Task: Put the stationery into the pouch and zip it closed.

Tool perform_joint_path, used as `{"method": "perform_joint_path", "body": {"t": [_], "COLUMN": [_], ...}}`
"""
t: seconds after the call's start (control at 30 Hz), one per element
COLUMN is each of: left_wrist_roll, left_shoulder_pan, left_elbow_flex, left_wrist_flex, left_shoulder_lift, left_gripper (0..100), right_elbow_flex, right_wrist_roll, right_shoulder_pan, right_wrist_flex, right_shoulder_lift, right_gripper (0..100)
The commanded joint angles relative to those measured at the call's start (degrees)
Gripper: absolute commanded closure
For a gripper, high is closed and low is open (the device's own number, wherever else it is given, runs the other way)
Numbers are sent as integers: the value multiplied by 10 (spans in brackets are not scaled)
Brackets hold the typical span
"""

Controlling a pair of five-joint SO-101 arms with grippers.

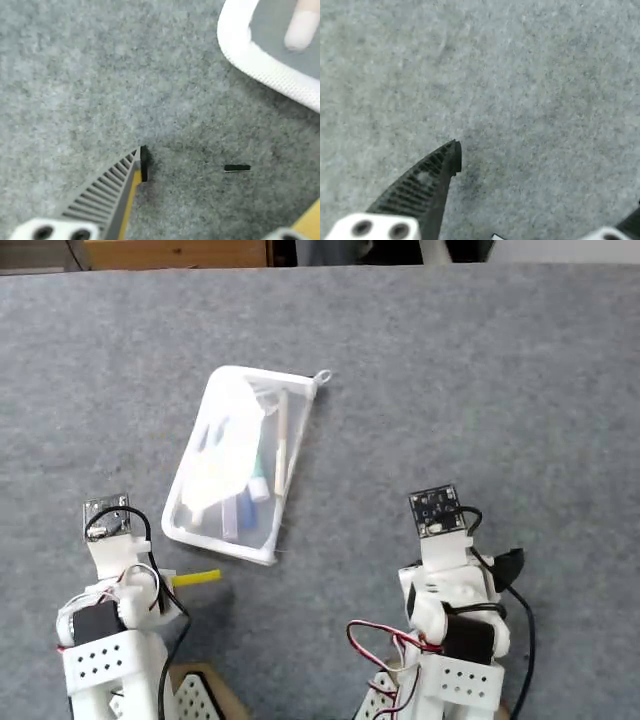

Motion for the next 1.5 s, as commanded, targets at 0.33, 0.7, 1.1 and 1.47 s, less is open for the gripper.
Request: {"method": "perform_joint_path", "body": {"t": [0.33, 0.7, 1.1, 1.47], "left_wrist_roll": [1, 2, 54, 61], "left_shoulder_pan": [6, 4, 4, 17], "left_elbow_flex": [-1, -1, -4, -2], "left_wrist_flex": [-16, -16, -13, -13], "left_shoulder_lift": [-2, -2, -1, -1], "left_gripper": [485, 485, 602, 930], "right_elbow_flex": [8, 8, 8, 8], "right_wrist_roll": [-4, -4, -4, -4], "right_shoulder_pan": [2, 2, 2, 2], "right_wrist_flex": [-9, -9, -9, -9], "right_shoulder_lift": [-36, -36, -36, -36], "right_gripper": [471, 471, 471, 471]}}
